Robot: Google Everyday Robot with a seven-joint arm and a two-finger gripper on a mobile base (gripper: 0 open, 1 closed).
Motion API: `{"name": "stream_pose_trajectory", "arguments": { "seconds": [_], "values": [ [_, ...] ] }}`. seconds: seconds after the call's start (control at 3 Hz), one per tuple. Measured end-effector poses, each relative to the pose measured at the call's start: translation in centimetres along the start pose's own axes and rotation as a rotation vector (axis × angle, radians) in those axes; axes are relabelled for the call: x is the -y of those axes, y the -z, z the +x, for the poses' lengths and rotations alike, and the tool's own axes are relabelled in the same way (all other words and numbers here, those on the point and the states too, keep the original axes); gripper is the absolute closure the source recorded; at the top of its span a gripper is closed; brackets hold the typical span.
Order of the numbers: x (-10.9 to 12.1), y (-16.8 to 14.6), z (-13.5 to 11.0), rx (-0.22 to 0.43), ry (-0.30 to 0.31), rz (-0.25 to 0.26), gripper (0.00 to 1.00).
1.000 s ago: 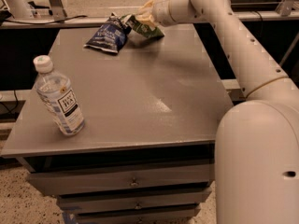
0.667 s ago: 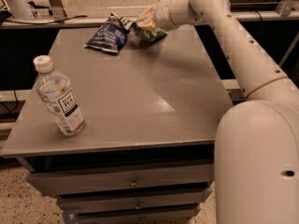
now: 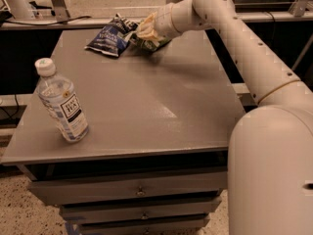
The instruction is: Move green jalapeno chip bag near blue chip bag
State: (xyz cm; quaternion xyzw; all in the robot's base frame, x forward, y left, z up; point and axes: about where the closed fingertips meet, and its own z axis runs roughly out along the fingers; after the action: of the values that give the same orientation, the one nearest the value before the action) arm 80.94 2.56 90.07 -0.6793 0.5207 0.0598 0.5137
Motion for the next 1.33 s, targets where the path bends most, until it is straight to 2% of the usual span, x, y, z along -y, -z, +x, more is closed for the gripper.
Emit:
{"name": "stream_pose_trajectory", "arguments": {
  "seconds": [0.67,1.0,1.33],
  "values": [
    [-2.1,0.2,-2.1,0.025,0.031,-0.042,0.13],
    [-2.7,0.5,-2.6,0.023,0.034,-0.046,0.00],
    [-2.5,2.4,-2.1,0.027,-0.004,-0.015,0.00]
  ]
}}
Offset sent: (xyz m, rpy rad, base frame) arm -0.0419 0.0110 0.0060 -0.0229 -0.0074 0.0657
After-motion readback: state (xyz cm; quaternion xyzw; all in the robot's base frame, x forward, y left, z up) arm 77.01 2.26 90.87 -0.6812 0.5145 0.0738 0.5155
